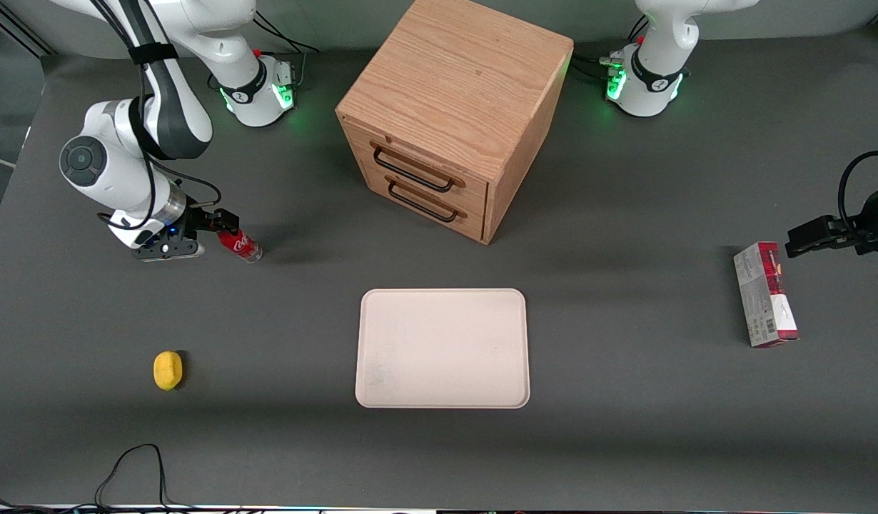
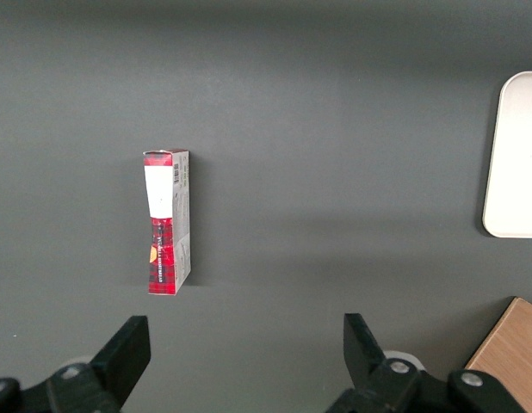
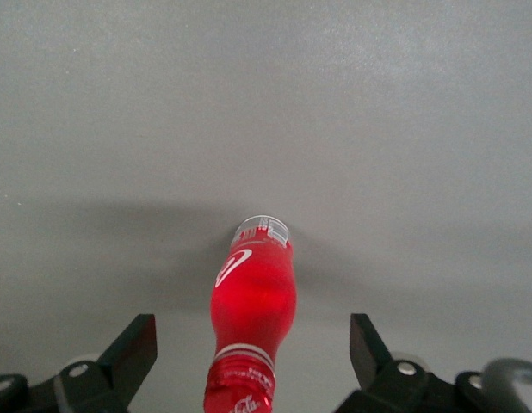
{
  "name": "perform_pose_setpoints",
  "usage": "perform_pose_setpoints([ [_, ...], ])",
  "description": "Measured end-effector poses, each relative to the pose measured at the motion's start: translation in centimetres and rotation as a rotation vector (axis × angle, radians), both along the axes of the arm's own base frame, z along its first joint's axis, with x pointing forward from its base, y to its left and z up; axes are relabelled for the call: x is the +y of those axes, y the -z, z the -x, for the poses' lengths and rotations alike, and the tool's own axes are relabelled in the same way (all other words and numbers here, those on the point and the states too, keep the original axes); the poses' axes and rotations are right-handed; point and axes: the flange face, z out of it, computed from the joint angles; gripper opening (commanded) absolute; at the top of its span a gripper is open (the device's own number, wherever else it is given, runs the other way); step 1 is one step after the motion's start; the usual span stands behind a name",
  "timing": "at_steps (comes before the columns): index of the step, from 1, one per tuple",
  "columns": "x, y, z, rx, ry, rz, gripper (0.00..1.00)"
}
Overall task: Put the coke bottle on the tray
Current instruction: 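Close the right gripper around the bottle's body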
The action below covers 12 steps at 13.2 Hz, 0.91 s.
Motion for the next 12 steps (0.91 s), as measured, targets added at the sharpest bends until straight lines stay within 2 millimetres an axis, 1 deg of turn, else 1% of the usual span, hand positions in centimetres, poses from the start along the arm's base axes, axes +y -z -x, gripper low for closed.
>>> perform_pose_setpoints([
  [1, 0.02, 0.06, 0.05, 0.001, 0.000, 0.000, 0.93],
  [2, 0.03, 0.05, 0.06, 0.001, -0.001, 0.000, 0.78],
  [3, 0.04, -0.01, 0.06, -0.001, -0.001, 0.000, 0.56],
  [4, 0.05, -0.09, 0.05, -0.002, -0.001, 0.000, 0.24],
  [5, 0.05, -0.14, 0.05, -0.004, -0.001, 0.000, 0.00],
  [12, 0.10, -0.23, 0.11, -0.005, -0.002, 0.000, 0.00],
])
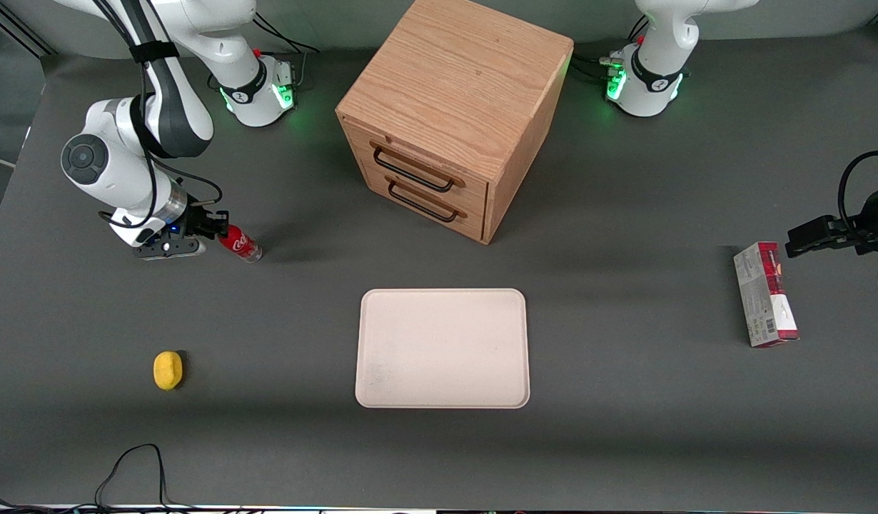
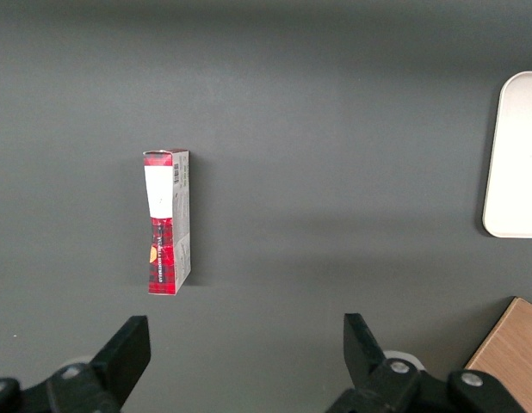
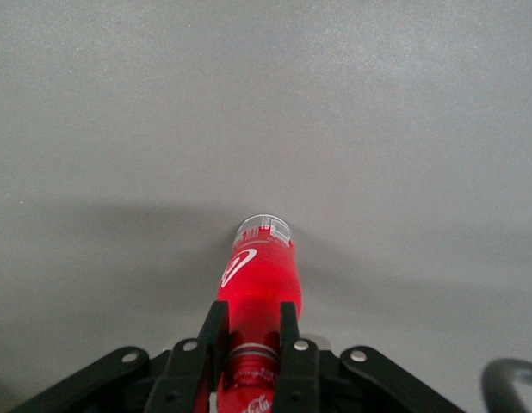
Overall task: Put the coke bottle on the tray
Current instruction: 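Close the right gripper around the bottle's body, then lift the bottle and carry it with the right gripper to the tray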
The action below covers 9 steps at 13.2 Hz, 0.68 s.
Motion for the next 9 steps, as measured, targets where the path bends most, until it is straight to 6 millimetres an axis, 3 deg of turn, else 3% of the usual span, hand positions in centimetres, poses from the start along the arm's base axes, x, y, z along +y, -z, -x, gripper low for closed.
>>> perform_pose_setpoints([
  [3, 0.0, -0.1, 0.0, 0.006, 0.000, 0.000, 0.00],
  [5, 0.0, -1.7, -0.4, 0.028, 0.003, 0.001, 0.00],
  [7, 0.0, -5.9, -2.1, 0.047, 0.010, 0.002, 0.00],
  [9, -0.2, -11.9, -4.3, 0.051, 0.020, 0.002, 0.00],
])
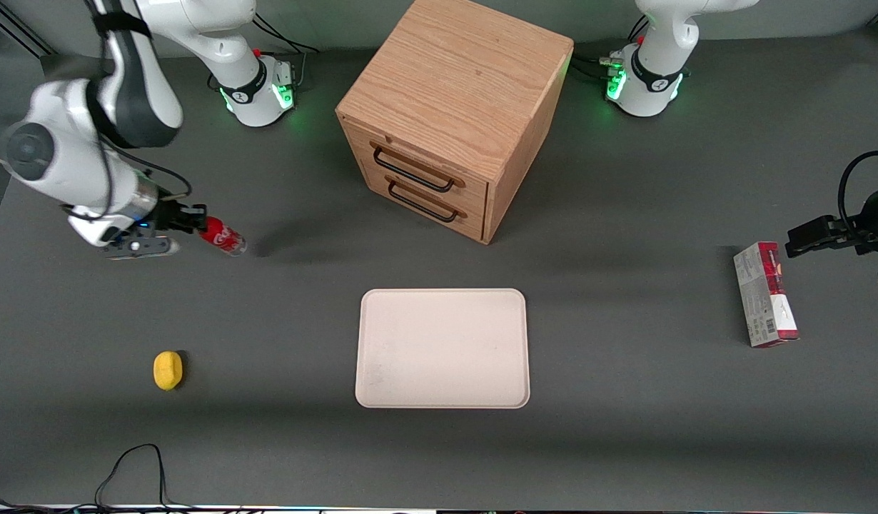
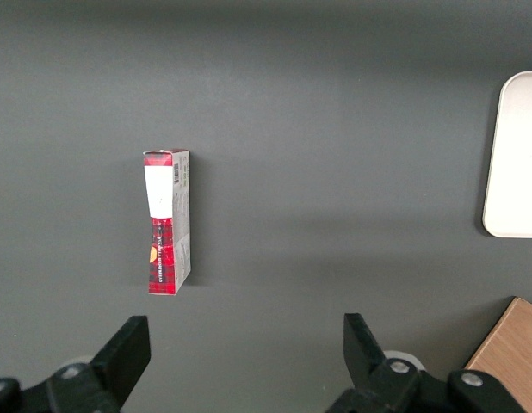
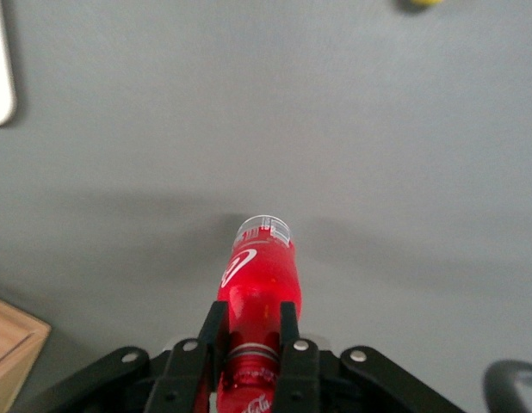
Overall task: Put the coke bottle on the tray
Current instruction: 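Lift the bottle and carry it with the right gripper to the tray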
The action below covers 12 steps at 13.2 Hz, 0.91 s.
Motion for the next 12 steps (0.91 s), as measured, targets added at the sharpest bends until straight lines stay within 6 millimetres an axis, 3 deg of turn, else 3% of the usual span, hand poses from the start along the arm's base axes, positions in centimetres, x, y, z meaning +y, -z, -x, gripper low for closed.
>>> perform_pose_setpoints([
  [3, 0.1, -6.9, -3.6, 0.001, 0.047, 0.008, 0.00],
  [5, 0.5, -9.3, -7.1, 0.030, 0.073, 0.016, 0.00],
  [8, 1.4, -9.8, -12.5, 0.074, 0.101, 0.026, 0.00],
  [12, 5.1, -6.7, -17.1, 0.067, 0.132, 0.015, 0.00],
])
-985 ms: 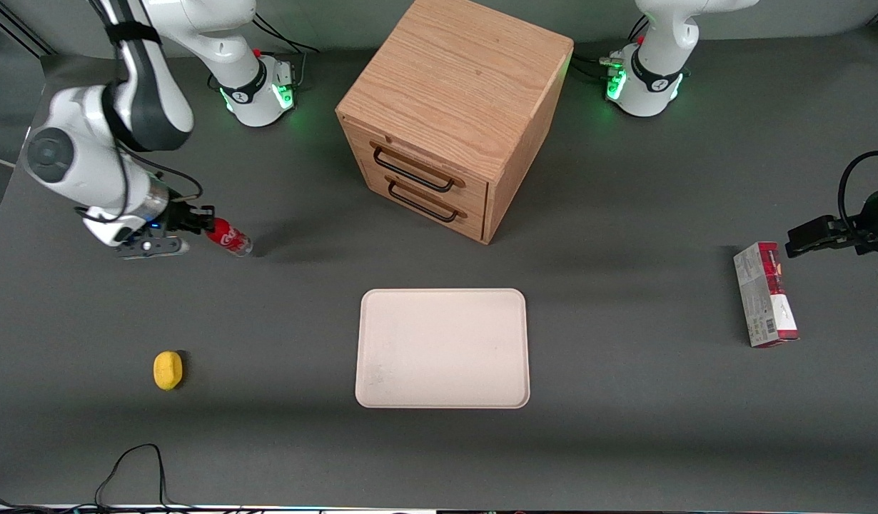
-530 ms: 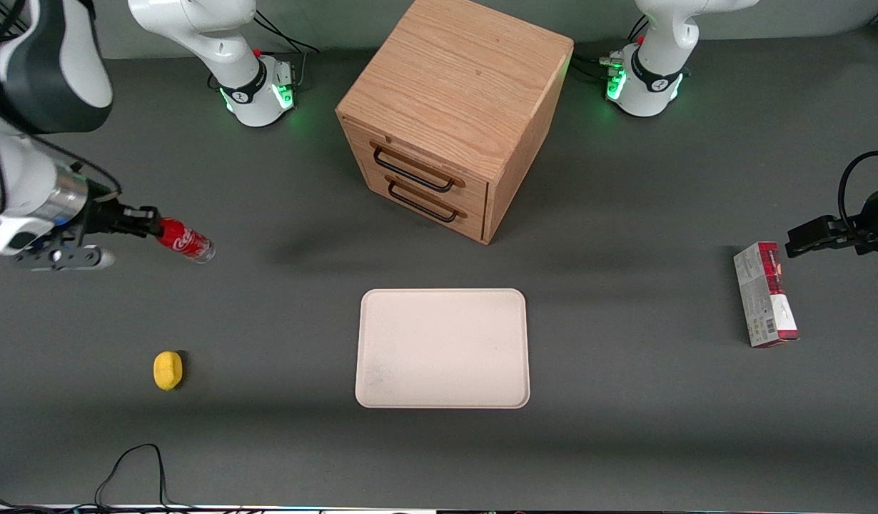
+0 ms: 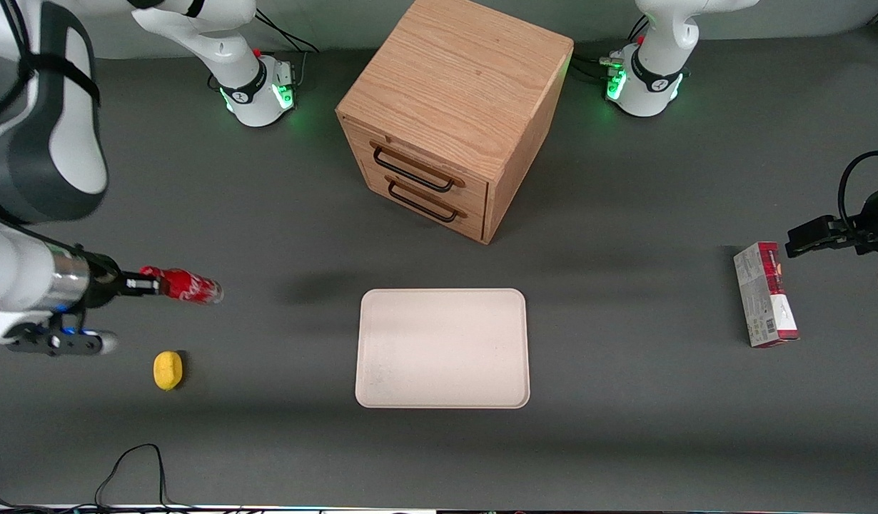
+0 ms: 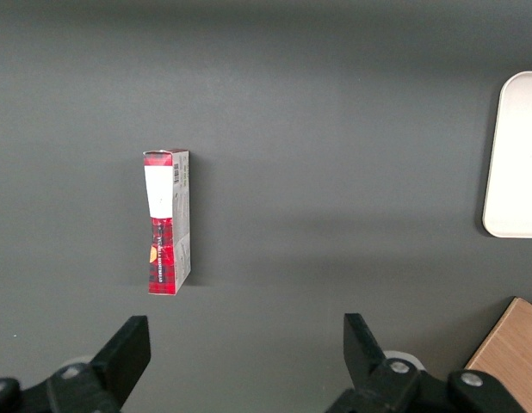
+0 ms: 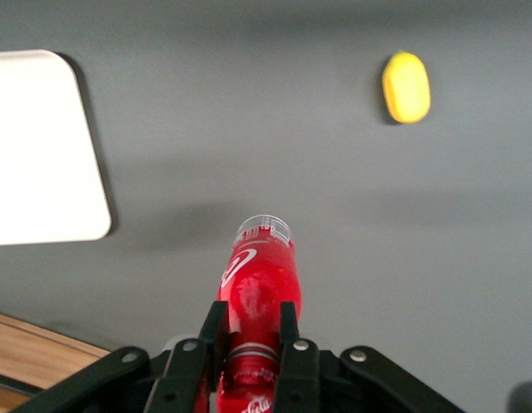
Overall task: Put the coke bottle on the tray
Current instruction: 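Lift the bottle and carry it with the right gripper to the tray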
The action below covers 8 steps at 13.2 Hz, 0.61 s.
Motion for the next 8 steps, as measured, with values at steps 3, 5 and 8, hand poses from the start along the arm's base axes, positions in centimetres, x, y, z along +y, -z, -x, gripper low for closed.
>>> perform_pose_setpoints([
  [3, 5.8, 2.2, -1.8, -0.062, 0.057, 0.003, 0.00],
  [5, 11.8, 4.6, -2.2, -0.106, 0.098, 0.018, 0.00],
  [8, 19.2, 7.5, -1.6, -0.144, 0.101, 0.018, 0.00],
])
